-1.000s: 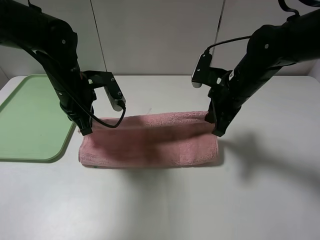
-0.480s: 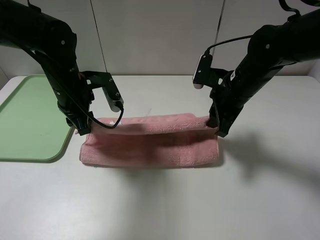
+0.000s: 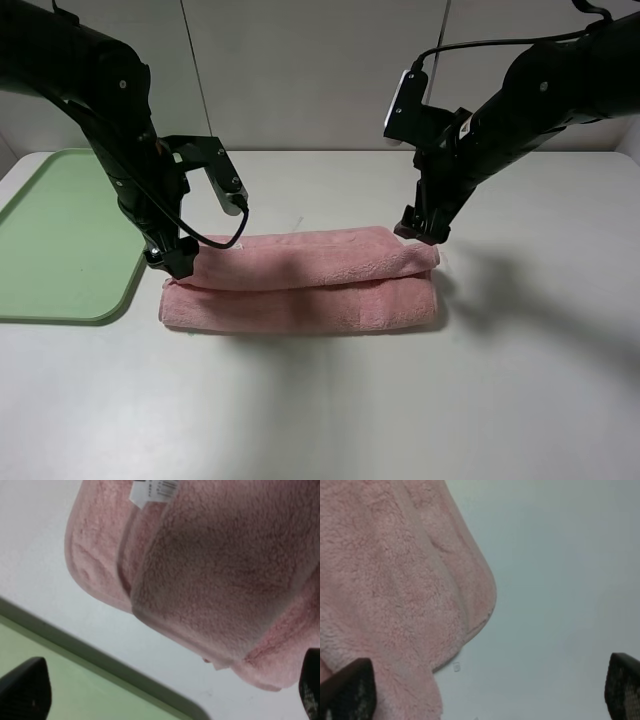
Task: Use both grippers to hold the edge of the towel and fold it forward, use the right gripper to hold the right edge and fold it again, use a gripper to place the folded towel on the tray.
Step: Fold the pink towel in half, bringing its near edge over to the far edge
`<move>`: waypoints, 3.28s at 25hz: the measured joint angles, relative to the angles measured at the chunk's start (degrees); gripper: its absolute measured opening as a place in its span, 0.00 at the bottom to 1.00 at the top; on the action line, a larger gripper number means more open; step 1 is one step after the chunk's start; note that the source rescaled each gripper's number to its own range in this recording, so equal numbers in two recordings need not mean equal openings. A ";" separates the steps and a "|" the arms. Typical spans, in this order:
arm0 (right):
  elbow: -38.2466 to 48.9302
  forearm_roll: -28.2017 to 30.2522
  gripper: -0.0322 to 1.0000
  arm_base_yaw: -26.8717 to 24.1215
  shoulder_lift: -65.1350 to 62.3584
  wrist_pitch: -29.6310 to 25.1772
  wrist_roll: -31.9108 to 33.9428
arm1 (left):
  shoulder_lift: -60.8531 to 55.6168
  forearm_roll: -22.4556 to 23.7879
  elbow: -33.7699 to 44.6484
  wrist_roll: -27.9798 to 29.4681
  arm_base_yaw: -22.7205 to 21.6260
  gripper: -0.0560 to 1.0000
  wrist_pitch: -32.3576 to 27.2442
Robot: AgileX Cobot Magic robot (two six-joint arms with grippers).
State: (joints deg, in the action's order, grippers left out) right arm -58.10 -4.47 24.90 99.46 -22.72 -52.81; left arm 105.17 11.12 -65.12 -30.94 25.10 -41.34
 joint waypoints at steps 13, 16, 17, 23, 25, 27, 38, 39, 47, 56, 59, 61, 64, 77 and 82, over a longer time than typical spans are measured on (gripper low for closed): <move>0.00 0.00 1.00 0.00 0.00 -1.55 0.91 | 0.00 -0.11 0.00 0.00 0.00 1.00 0.00; 0.00 0.00 1.00 0.00 0.00 -2.30 1.09 | 0.00 -0.16 0.00 0.04 0.00 1.00 0.00; 0.00 0.00 1.00 0.00 0.00 -2.59 1.15 | 0.00 -0.16 0.00 0.04 0.00 1.00 0.00; 0.00 -0.48 1.00 2.76 0.00 -3.81 2.76 | 0.00 -0.22 0.00 1.01 0.00 1.00 -0.06; 0.00 -0.61 1.00 4.59 0.00 -3.81 2.81 | 0.00 -0.22 0.00 2.72 0.00 1.00 -0.68; 0.00 -0.62 1.00 6.04 0.00 -3.81 2.81 | 0.00 -0.22 0.00 3.93 0.00 1.00 -2.05; 0.00 -0.67 1.00 6.57 0.00 -4.98 5.26 | -0.60 -0.15 0.00 8.20 0.00 1.00 -6.90; 0.00 -0.67 1.00 6.57 0.00 -4.98 5.46 | -0.89 0.04 0.00 8.46 0.00 1.00 -7.61; 0.00 -0.67 1.00 6.57 0.00 -5.11 5.66 | -9.21 1.20 0.00 18.08 0.00 1.00 -11.43; 0.00 -0.61 1.00 6.57 0.00 -5.11 5.66 | -30.79 1.23 2.59 22.19 0.00 1.00 -15.37; 0.00 -0.61 1.00 6.68 0.00 -5.11 5.66 | -39.37 1.23 5.68 22.99 0.00 1.00 -15.57; 0.00 -0.61 1.00 6.68 0.00 -5.11 5.66 | -45.00 1.23 8.43 23.57 0.00 1.00 -15.60; 0.00 -0.61 1.00 6.68 0.00 -5.11 5.70 | -53.86 1.23 12.97 24.70 0.00 1.00 -15.97; 0.00 -0.61 1.00 6.68 0.00 -5.11 5.87 | -90.80 0.35 27.92 26.39 0.00 1.00 -20.69; 0.00 -0.61 1.00 6.68 0.00 -4.80 5.92 | -97.85 -3.86 32.12 26.64 0.00 1.00 -20.58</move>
State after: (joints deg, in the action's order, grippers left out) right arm -58.10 -5.08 31.58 99.46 -27.52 -46.89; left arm 7.32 7.26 -33.00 -4.31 25.10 -61.92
